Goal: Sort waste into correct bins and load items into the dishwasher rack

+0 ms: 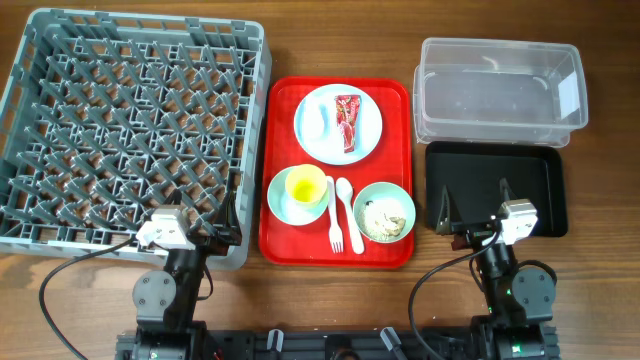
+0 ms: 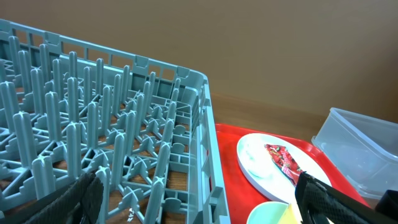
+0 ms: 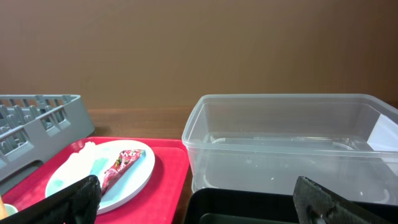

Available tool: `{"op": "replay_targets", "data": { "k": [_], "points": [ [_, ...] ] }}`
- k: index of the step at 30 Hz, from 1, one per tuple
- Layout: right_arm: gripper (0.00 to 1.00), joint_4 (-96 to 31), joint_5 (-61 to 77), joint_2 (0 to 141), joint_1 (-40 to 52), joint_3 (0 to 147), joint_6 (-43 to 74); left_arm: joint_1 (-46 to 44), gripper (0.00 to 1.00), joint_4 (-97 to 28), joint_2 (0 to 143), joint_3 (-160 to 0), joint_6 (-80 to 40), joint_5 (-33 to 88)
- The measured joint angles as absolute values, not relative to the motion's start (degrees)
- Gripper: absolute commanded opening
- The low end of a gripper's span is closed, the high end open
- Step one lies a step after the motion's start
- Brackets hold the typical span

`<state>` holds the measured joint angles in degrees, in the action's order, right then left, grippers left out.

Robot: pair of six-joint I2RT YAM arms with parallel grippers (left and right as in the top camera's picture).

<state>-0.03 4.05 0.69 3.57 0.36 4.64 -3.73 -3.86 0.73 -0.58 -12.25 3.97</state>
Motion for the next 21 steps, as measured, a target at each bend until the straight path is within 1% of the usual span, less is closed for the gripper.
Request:
{"op": "replay_targets", "data": {
  "k": [8,12,14,15,18,21],
  "points": [
    [1.00,0.0,4.1,0.7,3.6,0.4,4.8,-3.7,1.00,-3.2,0.7,-0.6,-12.3,4.2],
    [1.00,-0.7,4.1,0.8,3.6,0.4,9.3,-3.7,1.00,-4.0,0.9,-0.7,-12.2,4.2],
    [1.00,-4.2,4.1,1.2,3.6,1.0,11.4,-3.7,1.00,-8.4,3.0,-3.1,-12.1,4.2],
    [1.00,-7.4,4.1,2.4,3.6,2.5,12.1,-3.7,1.00,-12.0,4.7,-5.6,-12.1,4.1],
    [1.00,-11.4,4.7,5.8,3.6,7.4,12.8,-3.7,1.00,-18.1,11.3,-14.9,-12.0,4.1],
    [1.00,-15.8,5.3,14.6,3.6,16.2,12.8,-3.7,1.00,-26.7,22.1,-25.8,-11.9,3.9]
  ]
}}
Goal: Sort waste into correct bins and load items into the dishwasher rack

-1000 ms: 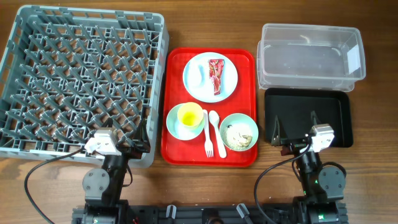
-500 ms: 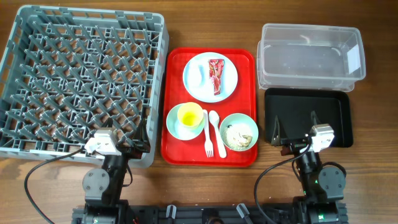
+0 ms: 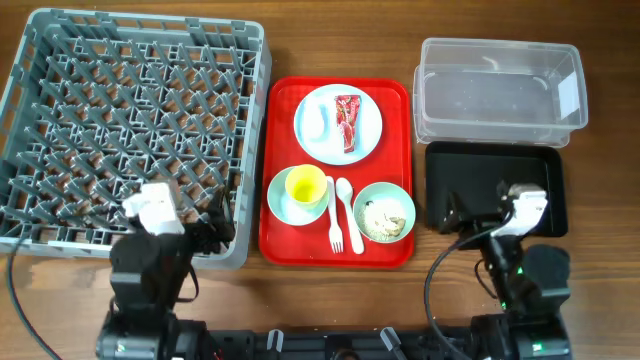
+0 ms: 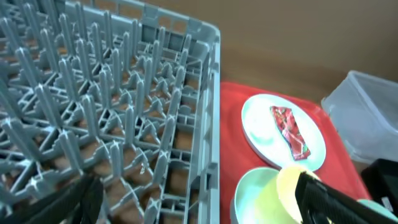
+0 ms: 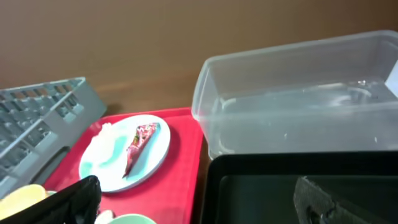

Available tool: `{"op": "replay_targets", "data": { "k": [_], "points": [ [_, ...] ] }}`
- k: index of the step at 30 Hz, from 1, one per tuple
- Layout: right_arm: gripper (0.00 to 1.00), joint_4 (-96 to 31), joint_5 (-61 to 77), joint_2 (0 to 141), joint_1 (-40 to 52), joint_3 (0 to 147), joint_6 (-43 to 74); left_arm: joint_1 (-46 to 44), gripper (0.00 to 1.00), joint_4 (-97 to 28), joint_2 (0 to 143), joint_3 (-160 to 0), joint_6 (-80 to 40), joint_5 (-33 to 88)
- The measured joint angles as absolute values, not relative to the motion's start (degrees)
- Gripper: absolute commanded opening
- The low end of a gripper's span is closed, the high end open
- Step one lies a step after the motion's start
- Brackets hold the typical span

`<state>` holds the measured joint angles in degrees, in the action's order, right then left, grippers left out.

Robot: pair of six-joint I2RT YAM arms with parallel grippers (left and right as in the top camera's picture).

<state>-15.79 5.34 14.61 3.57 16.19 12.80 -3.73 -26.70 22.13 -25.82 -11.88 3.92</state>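
Note:
A red tray [image 3: 285, 160] in the middle of the table carries a white plate [image 3: 322, 140] with a red wrapper [image 3: 347, 122] and a white napkin [image 3: 316, 122]. It also holds a yellow cup [image 3: 306, 184] on a pale green dish, a white fork [image 3: 333, 215], a white spoon [image 3: 346, 200] and a green bowl [image 3: 385, 212] with food scraps. The grey dishwasher rack [image 3: 130, 60] fills the left side. My left gripper [image 3: 215, 222] [image 4: 199, 208] hovers open and empty over the rack's near right corner. My right gripper [image 3: 478, 215] [image 5: 199, 208] stands open and empty over the black bin [image 3: 545, 180].
A clear plastic bin [image 3: 498, 90] [image 5: 298, 93] sits at the back right, just behind the black bin [image 5: 280, 180]. The rack's upright tines [image 4: 106, 112] stand close under the left gripper. Bare wooden table [image 3: 330, 45] shows behind the tray.
Both arms have lifted. The left wrist now looks down on the rack from higher up, and the right wrist sees more of the black bin and tray. Nothing on the tray has moved.

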Motion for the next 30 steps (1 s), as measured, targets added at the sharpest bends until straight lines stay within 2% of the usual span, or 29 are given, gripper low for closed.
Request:
{"op": "replay_targets", "data": {
  "k": [4,10,13,16,22,23,26,30],
  "points": [
    [1.00,-26.8,6.2,29.9,3.6,30.8,12.9,-3.7,1.00,-39.9,35.1,-37.9,-11.8,3.9],
    [1.00,-49.3,10.7,57.1,3.6,59.6,8.9,-3.7,1.00,-44.2,40.2,-43.3,-11.6,4.1],
    [0.97,-46.5,18.3,65.6,3.6,65.2,7.1,-3.7,1.00,-44.6,40.2,-43.3,-11.6,4.6],
    [0.99,-44.6,22.0,69.3,6.3,68.7,5.9,-3.7,1.00,-44.6,40.2,-43.4,-11.6,4.6],
    [0.96,-43.5,10.8,83.2,25.9,82.3,5.8,-3.7,1.00,-46.7,40.2,-43.4,-15.2,2.9],
    [0.89,-40.6,8.4,88.1,28.7,83.8,6.0,-3.7,1.00,-47.6,40.2,-43.4,-15.9,2.3],
    [0.86,-33.0,5.7,98.8,32.6,83.9,8.3,-3.7,1.00,-48.0,40.2,-43.4,-16.9,0.9],
    [0.79,-28.4,4.1,109.6,32.8,84.0,14.7,-3.7,1.00,-48.2,40.2,-43.4,-17.5,-1.1]
  ]
}}
